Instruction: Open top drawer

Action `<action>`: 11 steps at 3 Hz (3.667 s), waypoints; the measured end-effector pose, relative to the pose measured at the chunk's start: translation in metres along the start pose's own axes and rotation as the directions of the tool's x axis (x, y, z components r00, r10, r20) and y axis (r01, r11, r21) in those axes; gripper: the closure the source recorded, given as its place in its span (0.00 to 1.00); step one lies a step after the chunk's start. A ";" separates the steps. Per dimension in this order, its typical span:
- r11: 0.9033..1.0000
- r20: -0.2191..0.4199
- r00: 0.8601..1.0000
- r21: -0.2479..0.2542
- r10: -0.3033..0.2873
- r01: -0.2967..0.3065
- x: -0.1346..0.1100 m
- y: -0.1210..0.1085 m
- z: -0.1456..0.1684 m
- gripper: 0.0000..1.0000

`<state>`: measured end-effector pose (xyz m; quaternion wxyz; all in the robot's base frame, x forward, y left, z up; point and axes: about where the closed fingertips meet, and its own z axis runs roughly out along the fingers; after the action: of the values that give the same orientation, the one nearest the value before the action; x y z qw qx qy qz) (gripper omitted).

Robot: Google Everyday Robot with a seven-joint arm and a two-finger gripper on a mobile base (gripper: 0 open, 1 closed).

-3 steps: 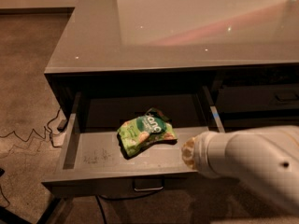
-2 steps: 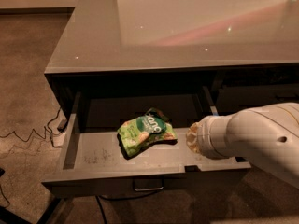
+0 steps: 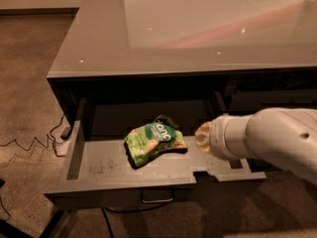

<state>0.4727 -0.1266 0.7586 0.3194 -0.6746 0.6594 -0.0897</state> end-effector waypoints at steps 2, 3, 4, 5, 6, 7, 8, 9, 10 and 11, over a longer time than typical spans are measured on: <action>0.992 0.169 0.979 0.023 0.117 -0.123 0.008 -0.052 0.056 1.00; 0.989 0.181 0.973 -0.063 0.142 -0.133 0.016 -0.049 0.085 1.00; 0.985 0.178 0.976 -0.142 0.124 -0.099 0.026 -0.032 0.095 1.00; 0.975 0.167 0.980 -0.209 0.108 -0.072 0.039 -0.004 0.082 1.00; 0.974 0.169 0.980 -0.214 0.106 -0.069 0.037 -0.004 0.084 1.00; 0.969 0.186 0.976 -0.235 0.117 -0.071 0.035 0.025 0.084 1.00; 0.961 0.187 0.973 -0.265 0.135 -0.082 0.039 0.070 0.075 1.00; 0.960 0.187 0.973 -0.267 0.136 -0.083 0.038 0.071 0.072 1.00; 0.957 0.174 0.975 -0.278 0.138 -0.086 0.042 0.086 0.063 1.00; 0.957 0.174 0.975 -0.278 0.138 -0.086 0.041 0.086 0.062 1.00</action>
Offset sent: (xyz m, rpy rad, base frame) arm 0.1141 0.0173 -0.0469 0.3062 0.0718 0.0131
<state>0.4397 -0.1401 0.6511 0.2912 -0.6785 0.6691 0.0843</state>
